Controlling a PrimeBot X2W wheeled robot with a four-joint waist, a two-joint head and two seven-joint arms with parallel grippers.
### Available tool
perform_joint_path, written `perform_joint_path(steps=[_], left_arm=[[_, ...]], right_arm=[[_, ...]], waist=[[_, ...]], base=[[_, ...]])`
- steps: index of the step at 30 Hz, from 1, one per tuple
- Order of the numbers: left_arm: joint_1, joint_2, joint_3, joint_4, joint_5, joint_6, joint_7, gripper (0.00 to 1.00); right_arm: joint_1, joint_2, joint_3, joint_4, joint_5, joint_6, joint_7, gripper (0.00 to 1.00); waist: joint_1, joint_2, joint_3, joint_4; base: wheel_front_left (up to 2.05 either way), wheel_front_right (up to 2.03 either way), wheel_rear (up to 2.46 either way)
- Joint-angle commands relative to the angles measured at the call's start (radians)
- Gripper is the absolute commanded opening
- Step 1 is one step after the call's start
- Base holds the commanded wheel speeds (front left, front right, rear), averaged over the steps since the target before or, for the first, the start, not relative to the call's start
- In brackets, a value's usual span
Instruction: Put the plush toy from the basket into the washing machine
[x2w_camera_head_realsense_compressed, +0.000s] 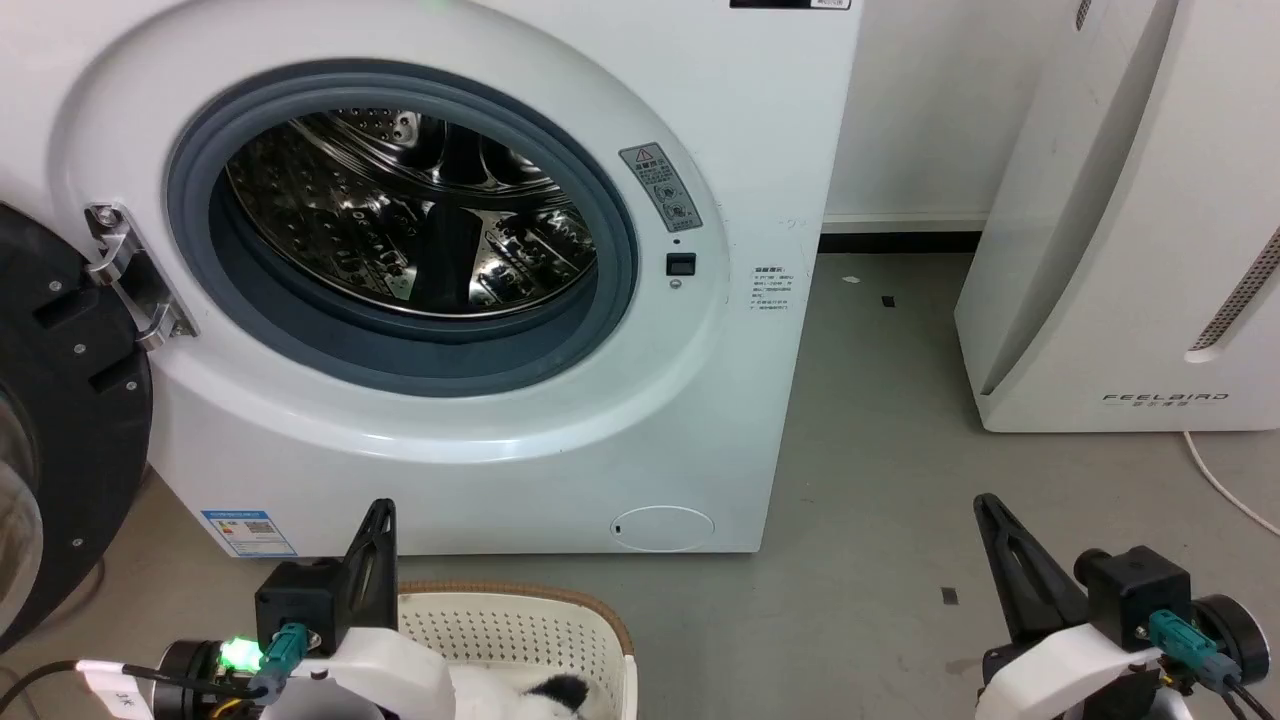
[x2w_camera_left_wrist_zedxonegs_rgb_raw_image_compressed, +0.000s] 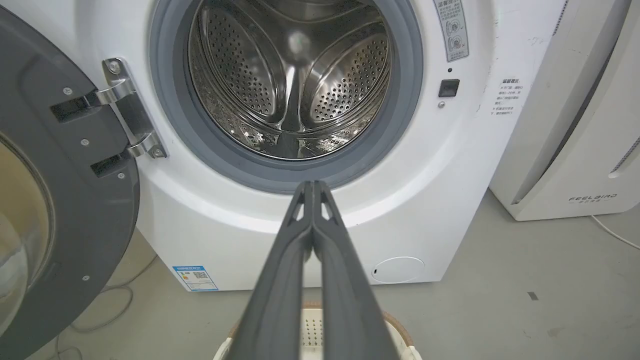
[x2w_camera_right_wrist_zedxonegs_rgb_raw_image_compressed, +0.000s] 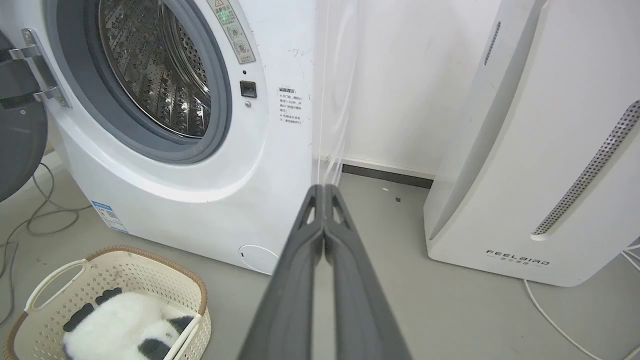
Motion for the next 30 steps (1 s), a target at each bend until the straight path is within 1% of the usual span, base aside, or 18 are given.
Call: perform_joint_path(steps=[1,3,4,13,18,30], left_arm=[[-0.015,0.0,0.0,-0.004,0.003,-0.004,0.0,0.0],[-0.015,0.0,0.0,-0.004,0.003,-0.004,0.0,0.0],[0.0,0.0,0.0,0.0,0.0,0.0,0.0,1.0],[-0.004,0.0,-0.008,0.008,-0.005,0.015,-0.015,1.0],[-0.019,0.001,-0.014,0.034,-0.007,0.015,-0.026,1.0],[-0.099,0.007,-0.035,0.176,-0.016,-0.007,-0.051,1.0]], right_arm=[[-0.012,0.001,-0.001,0.002,-0.008,0.0,0.001,0.0],[-0.012,0.001,-0.001,0.002,-0.008,0.0,0.001,0.0],[0.0,0.0,0.0,0.0,0.001,0.0,0.0,1.0],[0.001,0.0,-0.014,-0.007,0.018,0.0,-0.015,1.0],[-0.001,0.0,-0.022,-0.012,0.032,0.0,-0.025,1.0],[-0.021,0.0,-0.038,-0.024,0.064,0.0,-0.05,1.0]], waist=[[0.0,-0.0001,0.0,0.0],[0.0,-0.0001,0.0,0.0],[0.0,-0.0001,0.0,0.0],[0.0,-0.0001,0.004,0.0],[0.0,-0.0001,0.012,0.0],[0.0,-0.0001,0.071,-0.01]], base=[[0.0,0.0,0.0],[0.0,0.0,0.0],[0.0,0.0,0.0],[0.0,0.0,0.0],[0.0,0.0,0.0],[0.0,0.0,0.0]])
